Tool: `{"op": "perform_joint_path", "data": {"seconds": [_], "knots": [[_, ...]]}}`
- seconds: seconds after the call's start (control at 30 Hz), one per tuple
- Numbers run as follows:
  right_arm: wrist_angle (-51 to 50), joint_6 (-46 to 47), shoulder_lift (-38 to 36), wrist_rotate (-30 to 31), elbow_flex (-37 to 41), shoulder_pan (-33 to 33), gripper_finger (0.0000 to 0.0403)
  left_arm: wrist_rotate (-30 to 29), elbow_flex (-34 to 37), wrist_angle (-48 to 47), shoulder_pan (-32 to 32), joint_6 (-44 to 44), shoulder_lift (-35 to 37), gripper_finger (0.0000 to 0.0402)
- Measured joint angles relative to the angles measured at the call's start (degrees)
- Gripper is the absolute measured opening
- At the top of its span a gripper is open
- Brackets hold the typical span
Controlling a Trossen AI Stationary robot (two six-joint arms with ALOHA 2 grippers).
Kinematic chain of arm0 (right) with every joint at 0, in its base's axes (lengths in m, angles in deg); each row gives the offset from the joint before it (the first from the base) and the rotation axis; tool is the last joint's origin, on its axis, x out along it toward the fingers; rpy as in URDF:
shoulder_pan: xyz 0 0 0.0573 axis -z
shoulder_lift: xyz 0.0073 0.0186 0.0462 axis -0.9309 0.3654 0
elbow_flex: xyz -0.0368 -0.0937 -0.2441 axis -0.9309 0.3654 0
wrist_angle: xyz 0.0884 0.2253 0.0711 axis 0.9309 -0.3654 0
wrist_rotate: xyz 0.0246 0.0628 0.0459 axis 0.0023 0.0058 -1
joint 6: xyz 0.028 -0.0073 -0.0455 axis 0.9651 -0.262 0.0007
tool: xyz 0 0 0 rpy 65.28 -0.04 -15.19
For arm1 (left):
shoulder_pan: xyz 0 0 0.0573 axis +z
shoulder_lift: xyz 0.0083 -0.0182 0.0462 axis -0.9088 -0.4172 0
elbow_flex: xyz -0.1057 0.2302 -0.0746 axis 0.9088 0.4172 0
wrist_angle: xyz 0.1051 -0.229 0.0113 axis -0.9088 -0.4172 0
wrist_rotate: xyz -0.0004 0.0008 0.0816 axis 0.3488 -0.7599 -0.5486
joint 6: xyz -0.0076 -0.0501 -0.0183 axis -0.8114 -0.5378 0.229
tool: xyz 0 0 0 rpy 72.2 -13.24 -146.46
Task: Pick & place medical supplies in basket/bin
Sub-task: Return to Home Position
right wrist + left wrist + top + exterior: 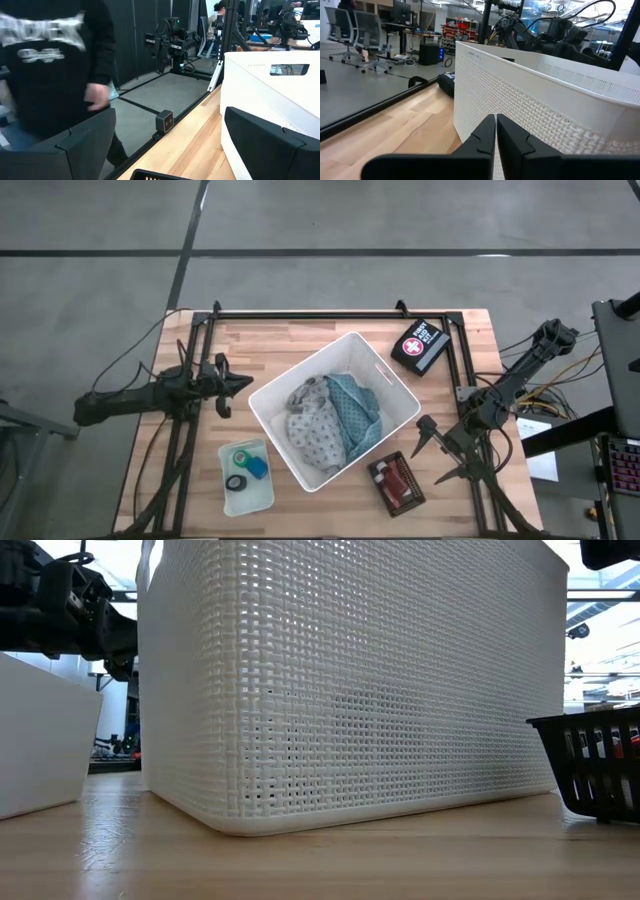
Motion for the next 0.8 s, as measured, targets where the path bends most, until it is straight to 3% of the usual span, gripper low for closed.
{"op": "perform_joint_path", "data": {"seconds": [0.6, 0.8], "knots": [[0.0, 0.0, 0.0, 0.1, 0.0, 0.0, 0.0368, 0.0, 0.0, 0.0, 0.0, 0.0, 0.0, 0.0023], [1.9, -0.3, 0.0, 4.7, 0.0, 0.1, 0.0368, 0.0, 0.0, 0.0, 0.0, 0.0, 0.0, 0.0023]]}}
